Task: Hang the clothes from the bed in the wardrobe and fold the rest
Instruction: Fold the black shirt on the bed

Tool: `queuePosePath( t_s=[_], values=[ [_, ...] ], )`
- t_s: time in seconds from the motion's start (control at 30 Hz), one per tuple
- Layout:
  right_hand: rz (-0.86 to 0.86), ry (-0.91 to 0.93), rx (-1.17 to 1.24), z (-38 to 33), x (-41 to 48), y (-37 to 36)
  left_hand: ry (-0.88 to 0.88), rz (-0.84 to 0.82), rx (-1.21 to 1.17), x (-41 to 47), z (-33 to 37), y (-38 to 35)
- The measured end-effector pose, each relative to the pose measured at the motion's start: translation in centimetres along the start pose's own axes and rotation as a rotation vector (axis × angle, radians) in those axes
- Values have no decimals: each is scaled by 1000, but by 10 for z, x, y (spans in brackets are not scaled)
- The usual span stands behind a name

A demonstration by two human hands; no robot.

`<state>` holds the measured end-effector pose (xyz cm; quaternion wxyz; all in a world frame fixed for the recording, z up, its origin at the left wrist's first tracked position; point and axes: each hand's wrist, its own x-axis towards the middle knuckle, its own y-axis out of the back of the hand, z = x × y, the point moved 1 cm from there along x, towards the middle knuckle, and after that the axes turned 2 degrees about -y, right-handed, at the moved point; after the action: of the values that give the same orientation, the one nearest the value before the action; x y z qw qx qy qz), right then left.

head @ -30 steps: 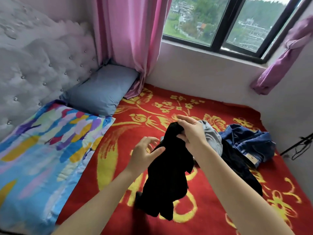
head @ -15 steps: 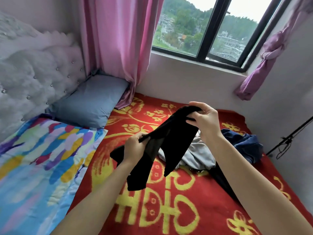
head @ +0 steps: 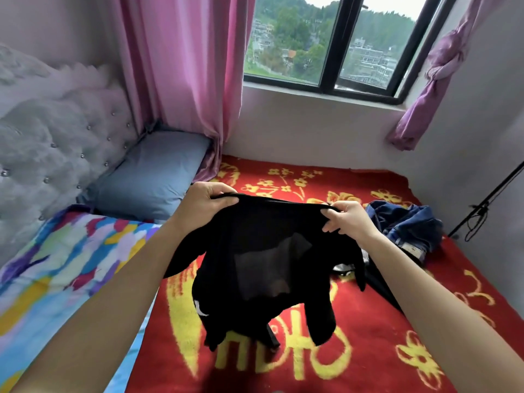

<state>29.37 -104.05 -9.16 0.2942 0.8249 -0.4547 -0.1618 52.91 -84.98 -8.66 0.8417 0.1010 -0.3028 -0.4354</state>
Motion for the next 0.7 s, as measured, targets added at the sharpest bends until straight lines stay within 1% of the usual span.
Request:
queuePosePath(
  t_s=[0.07, 0.13, 0.2, 0.27, 0.33, 0.4, 0.43, 0.5, 0.53, 0.6, 0.63, 0.67, 0.7],
  values=[
    [9, 6, -54, 2, -1, -1, -20, -27, 53, 0, 2, 0],
    [36, 23, -151, 2, -4, 2, -64, -32, 175, 2, 5, 2],
    [127, 39, -266, 2, -6, 7, -130, -13, 388, 4, 8, 3],
    [246, 90, -314, -1, -9, 11, -186, 34, 570, 4, 12, 4],
    [268, 142, -255, -8, -11, 14, -221, 71, 583, 6, 16, 9],
    [199, 153, -155, -12, -14, 19, -206, 58, 511, 9, 16, 17],
    [166, 155, -126, -13, -15, 21, -193, 12, 475, 10, 15, 21],
    [135, 167, -160, -10, -17, 26, -180, -159, 470, 11, 15, 28],
    [136, 172, -210, -7, -18, 28, -181, -248, 516, 11, 15, 28],
    [161, 175, -300, -2, -17, 29, -201, -385, 695, 9, 13, 26],
    [166, 177, -307, 0, -15, 29, -201, -415, 782, 8, 11, 27],
    [164, 173, -297, 1, -14, 29, -189, -411, 826, 7, 7, 28],
    [159, 163, -272, 3, -13, 29, -155, -384, 788, 6, 3, 31]
  ],
)
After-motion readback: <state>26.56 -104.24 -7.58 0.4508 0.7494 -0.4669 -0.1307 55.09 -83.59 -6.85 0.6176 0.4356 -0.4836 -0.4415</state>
